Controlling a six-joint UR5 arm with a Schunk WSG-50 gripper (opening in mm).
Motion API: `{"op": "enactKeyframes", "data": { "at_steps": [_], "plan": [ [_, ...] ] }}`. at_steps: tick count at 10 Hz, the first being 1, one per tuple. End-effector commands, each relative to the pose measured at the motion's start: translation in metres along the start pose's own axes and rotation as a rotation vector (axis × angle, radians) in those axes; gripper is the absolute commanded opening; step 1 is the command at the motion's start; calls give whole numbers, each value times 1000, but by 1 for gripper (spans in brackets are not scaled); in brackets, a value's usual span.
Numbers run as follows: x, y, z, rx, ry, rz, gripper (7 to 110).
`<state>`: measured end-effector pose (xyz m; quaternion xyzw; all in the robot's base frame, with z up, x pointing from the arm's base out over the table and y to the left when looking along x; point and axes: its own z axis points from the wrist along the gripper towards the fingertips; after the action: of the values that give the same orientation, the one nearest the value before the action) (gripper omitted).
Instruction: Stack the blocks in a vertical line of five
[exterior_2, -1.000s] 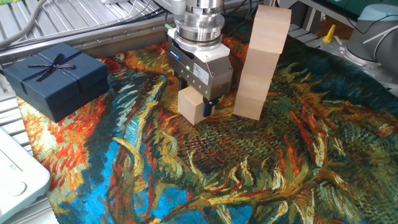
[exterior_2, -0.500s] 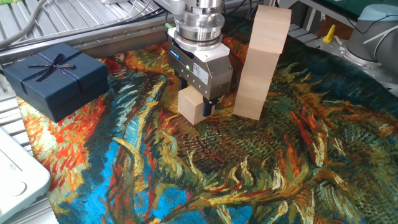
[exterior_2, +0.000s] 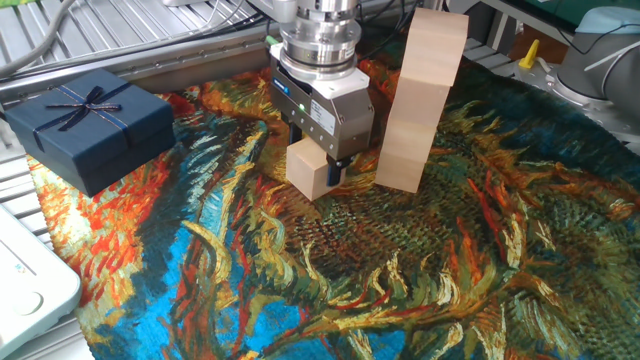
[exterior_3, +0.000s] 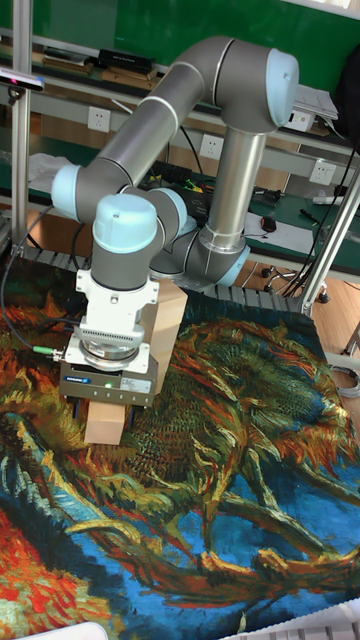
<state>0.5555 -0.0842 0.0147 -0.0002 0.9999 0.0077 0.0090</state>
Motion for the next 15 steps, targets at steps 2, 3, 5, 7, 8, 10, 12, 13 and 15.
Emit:
{"op": "enactKeyframes", "data": {
  "at_steps": [2, 3, 5, 7, 8, 10, 12, 13, 15],
  "plan": [
    [-7, 6, -6, -42, -18, -52, 44],
    [-7, 9, -8, -60, -18, -60, 44],
    [-6, 8, -12, -73, -7, -89, 66],
    [-2, 3, -15, -67, 10, -99, 88],
    [-3, 1, -14, -58, 9, -92, 110],
    [-6, -1, -13, -50, -3, -73, 110],
    [-9, 0, -12, -49, -15, -64, 110],
    [-10, 2, -11, -49, -21, -41, 110],
    [-12, 5, -9, -50, -31, -20, 88]
  ]
}}
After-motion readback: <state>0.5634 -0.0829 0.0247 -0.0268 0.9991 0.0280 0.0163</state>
